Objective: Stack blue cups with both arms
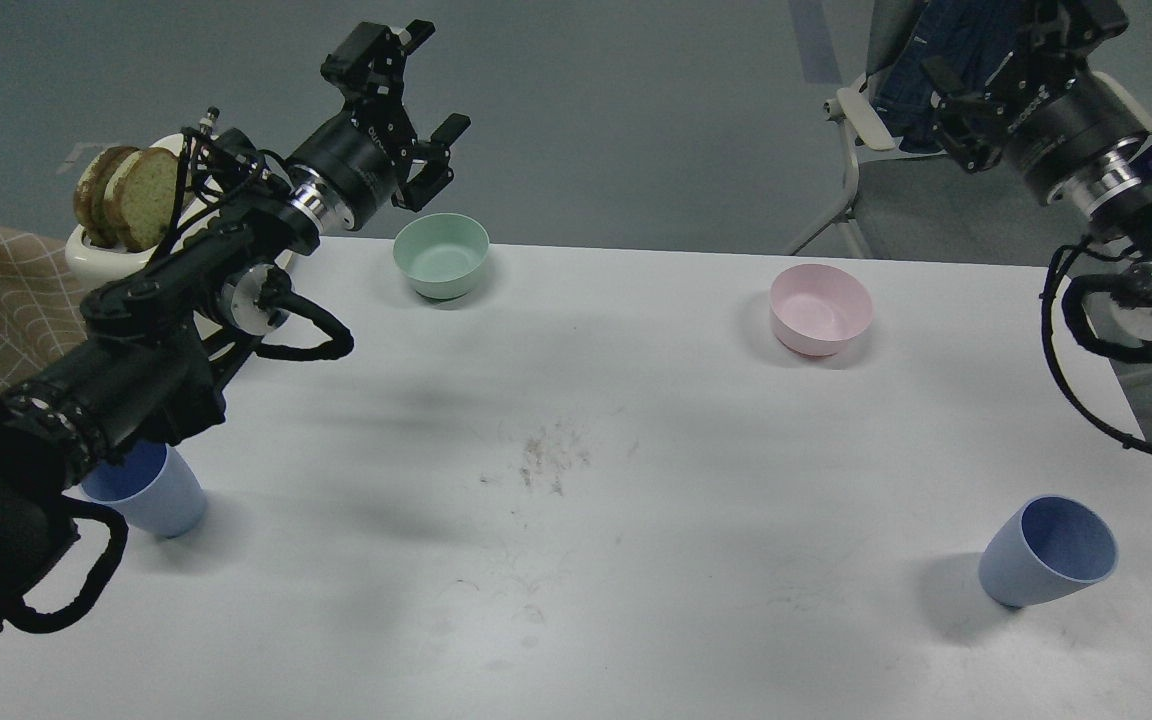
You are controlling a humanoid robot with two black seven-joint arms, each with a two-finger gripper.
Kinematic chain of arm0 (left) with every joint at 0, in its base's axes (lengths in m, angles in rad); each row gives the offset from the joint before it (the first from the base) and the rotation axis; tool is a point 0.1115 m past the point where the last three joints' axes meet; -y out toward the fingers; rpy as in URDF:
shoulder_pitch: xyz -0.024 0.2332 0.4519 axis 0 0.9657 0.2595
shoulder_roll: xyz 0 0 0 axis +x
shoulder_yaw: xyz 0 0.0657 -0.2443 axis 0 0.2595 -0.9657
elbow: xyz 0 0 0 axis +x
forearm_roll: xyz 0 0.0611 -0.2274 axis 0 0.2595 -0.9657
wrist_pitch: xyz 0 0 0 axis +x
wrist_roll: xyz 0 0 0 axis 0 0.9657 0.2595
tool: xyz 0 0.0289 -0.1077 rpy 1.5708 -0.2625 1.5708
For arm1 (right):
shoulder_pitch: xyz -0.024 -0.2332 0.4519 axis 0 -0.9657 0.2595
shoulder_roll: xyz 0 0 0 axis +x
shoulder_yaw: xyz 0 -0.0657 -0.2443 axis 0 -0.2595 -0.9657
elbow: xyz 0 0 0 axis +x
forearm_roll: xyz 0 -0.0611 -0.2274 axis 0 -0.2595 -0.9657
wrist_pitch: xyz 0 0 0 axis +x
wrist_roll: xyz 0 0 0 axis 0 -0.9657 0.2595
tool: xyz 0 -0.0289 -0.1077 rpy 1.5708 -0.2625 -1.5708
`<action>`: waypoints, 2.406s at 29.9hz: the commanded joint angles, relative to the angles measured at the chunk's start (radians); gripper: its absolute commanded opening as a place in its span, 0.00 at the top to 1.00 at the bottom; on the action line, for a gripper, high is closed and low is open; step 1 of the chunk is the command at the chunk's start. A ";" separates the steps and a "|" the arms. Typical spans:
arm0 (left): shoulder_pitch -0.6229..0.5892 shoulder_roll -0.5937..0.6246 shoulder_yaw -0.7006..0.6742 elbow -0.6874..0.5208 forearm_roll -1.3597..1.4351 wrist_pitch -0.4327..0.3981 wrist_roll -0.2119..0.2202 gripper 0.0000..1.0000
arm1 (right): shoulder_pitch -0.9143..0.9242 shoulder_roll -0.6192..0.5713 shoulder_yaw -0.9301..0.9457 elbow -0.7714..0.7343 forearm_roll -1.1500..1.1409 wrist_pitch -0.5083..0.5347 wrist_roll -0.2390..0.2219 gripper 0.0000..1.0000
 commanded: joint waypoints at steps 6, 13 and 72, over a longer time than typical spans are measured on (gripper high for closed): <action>0.029 -0.015 -0.003 0.000 0.005 -0.010 -0.007 0.02 | -0.036 0.046 0.004 -0.047 -0.001 0.009 0.000 0.00; 0.026 -0.009 -0.020 0.002 -0.010 -0.016 -0.011 0.02 | -0.030 0.049 0.002 -0.048 -0.001 0.009 0.000 0.00; 0.008 0.002 -0.016 0.019 0.025 -0.049 -0.075 0.02 | -0.028 0.086 -0.011 -0.047 -0.002 0.057 0.000 0.00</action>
